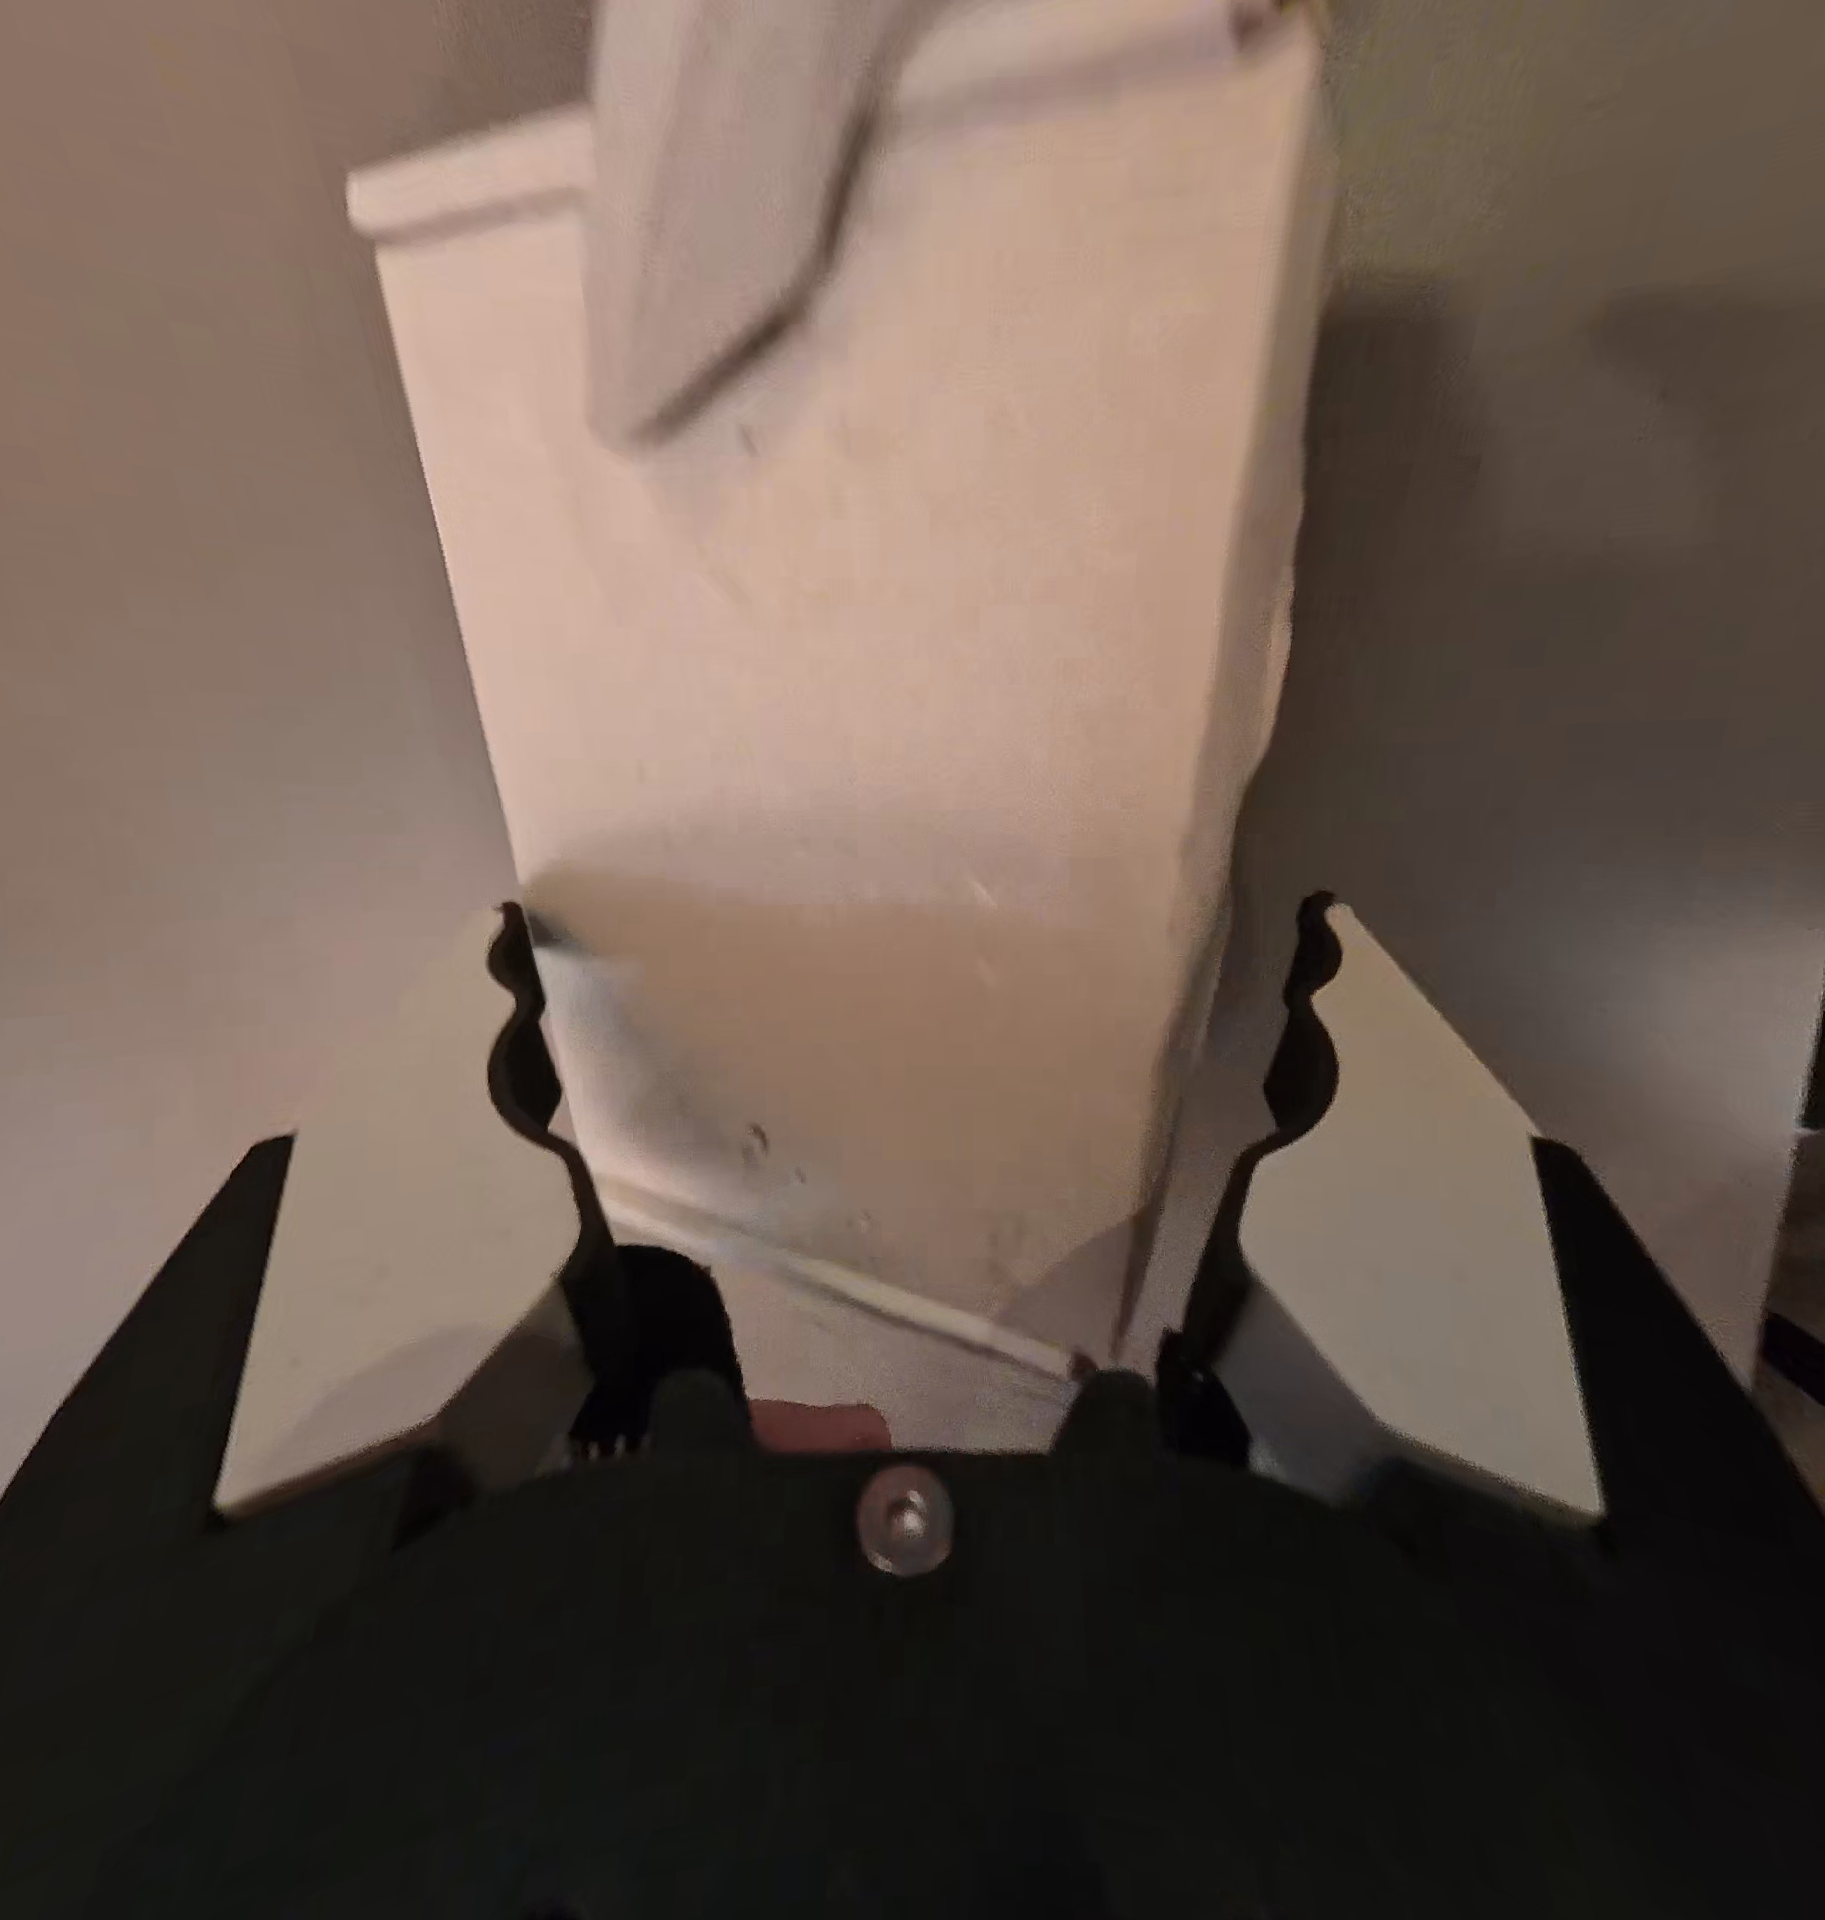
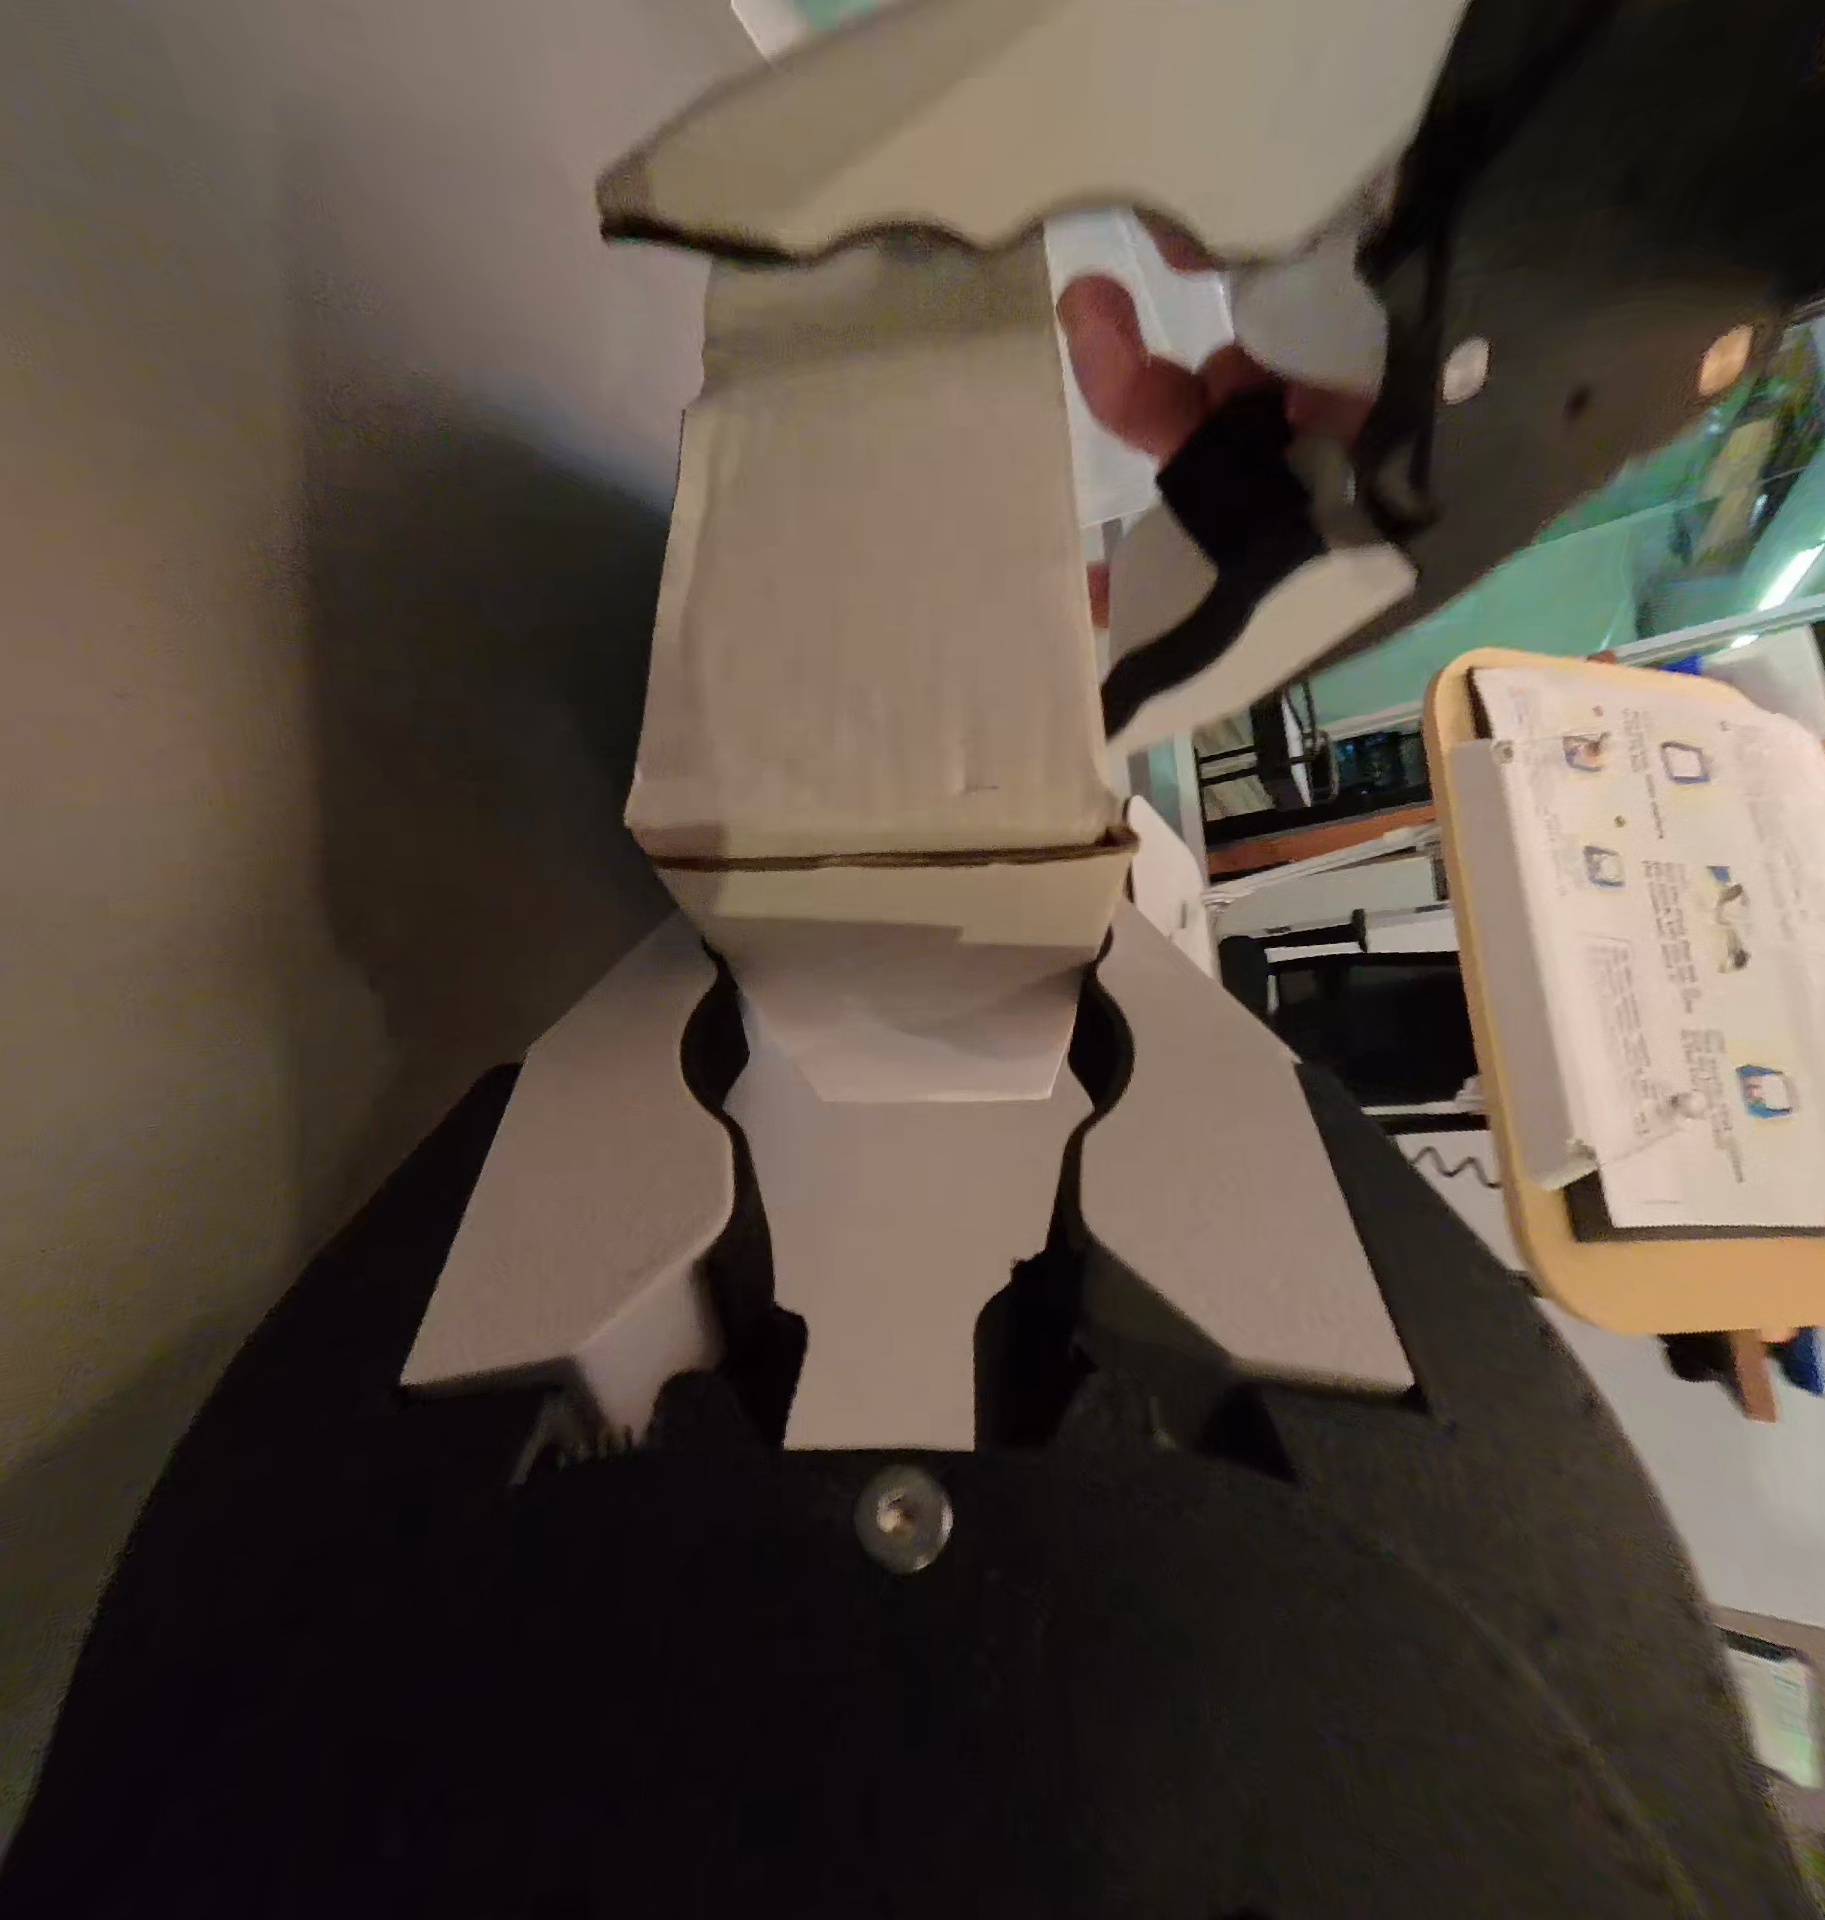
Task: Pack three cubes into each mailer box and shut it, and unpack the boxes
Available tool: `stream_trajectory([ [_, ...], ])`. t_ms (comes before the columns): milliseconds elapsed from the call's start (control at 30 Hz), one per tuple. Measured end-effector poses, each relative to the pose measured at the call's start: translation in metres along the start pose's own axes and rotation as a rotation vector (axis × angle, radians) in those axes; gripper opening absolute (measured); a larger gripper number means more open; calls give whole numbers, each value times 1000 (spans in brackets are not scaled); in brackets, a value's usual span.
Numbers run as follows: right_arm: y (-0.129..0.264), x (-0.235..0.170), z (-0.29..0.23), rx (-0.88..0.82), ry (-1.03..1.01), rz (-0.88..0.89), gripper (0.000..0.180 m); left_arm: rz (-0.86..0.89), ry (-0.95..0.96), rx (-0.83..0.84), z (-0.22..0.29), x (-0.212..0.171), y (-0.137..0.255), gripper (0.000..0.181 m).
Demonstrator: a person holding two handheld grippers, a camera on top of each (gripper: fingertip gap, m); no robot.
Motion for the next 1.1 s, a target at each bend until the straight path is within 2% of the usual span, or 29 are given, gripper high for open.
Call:
stream_trajectory([
  [33,2,-3,0,13,-36,3,61,10,-2,44,3,-6,1,138],
  [200,12,-17,4,65,-135,24,60,119,-28,264,25,-29,-3,130],
  [467,21,-30,9,181,-315,68,61,264,-123,778,8,-22,-15,90],
  [600,23,-31,9,204,-335,70,60,396,-180,856,0,-10,-17,86],
  [667,23,-32,11,211,-359,55,61,476,-176,841,-1,-7,-16,83],
  [767,25,-31,11,212,-347,24,61,455,-171,837,-3,-6,-15,79],
  [833,28,-25,16,197,-353,22,87,455,-133,797,-2,-4,-15,78],
  [867,31,-19,19,186,-354,31,91,440,-135,796,-2,-3,-15,78],
  [933,35,-8,25,154,-334,45,88,422,-133,781,-2,-3,-15,77],
  [1033,35,-2,30,100,-307,41,66,419,-132,761,-2,-3,-15,77],
  [1100,36,-2,30,104,-327,43,65,411,-136,758,-2,-3,-15,78],
])
Point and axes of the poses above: each gripper's, where its closed fingertips meet, y back along the fingers, x out of its top, z = x × y across the jaws, the point moved 5 cm from there along y, back along the fingers, and after that the axes turned 15 degrees about -x, right-handed, at the moved point
